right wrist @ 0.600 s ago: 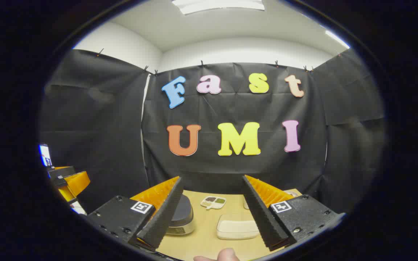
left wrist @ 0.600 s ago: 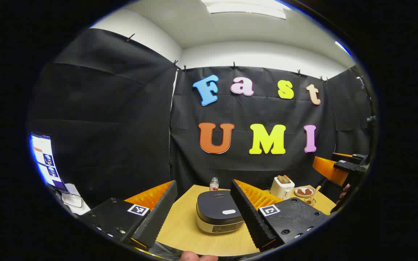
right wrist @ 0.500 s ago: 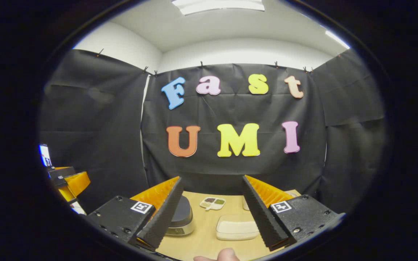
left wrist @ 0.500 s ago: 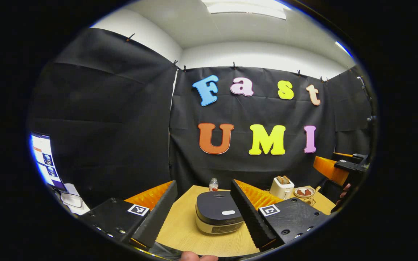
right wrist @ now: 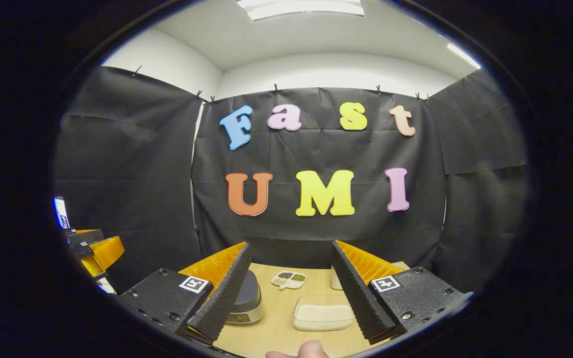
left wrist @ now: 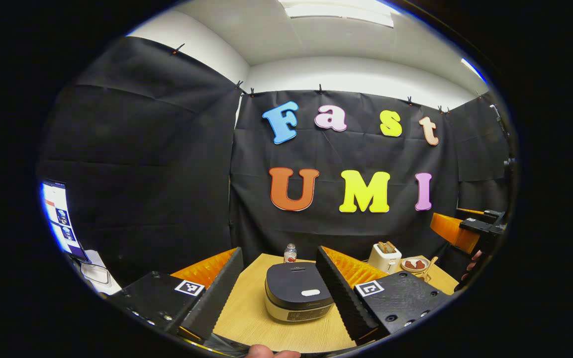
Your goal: Close the left gripper, press the button to open the rice cooker; take a wooden spoon from the chopstick holder with the right hand, scoop a spoonful of rice and pour it into the rice cooker, then put the wooden spoon back into the chopstick holder.
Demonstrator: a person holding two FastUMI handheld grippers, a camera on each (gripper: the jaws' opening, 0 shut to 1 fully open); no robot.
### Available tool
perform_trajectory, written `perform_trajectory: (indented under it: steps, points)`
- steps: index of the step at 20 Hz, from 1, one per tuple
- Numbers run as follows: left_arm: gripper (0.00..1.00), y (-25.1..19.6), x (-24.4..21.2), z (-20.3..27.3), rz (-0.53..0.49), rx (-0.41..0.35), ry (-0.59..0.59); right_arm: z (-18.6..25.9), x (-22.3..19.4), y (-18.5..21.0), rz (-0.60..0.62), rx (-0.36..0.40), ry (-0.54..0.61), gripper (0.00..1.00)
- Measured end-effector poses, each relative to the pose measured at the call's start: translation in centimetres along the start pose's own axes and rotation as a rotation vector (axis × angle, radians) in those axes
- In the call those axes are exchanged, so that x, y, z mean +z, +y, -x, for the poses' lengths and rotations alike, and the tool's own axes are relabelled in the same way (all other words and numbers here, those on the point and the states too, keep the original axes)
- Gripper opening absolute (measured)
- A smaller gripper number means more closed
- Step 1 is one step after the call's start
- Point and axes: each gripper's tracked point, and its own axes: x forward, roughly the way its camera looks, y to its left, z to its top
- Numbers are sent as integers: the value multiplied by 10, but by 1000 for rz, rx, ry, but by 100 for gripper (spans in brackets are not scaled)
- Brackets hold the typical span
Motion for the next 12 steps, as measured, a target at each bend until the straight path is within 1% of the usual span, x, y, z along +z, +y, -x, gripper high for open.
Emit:
perform_trajectory:
  steps: [5, 8, 10, 12]
  points:
    - [94, -2, -7, -3, -10, -9, 16, -1, -5, -6, 0, -14, 10, 99]
    - [95, -5, -14, -6, -4, -15, 33, 0, -9, -17, 17, -31, 20, 99]
    - [95, -4, -13, -9, -4, -6, 29, -3, -11, -23, 11, -42, 26, 99]
    - [95, -14, -14, -13, -8, -27, 34, -5, -13, -31, 14, -54, 32, 99]
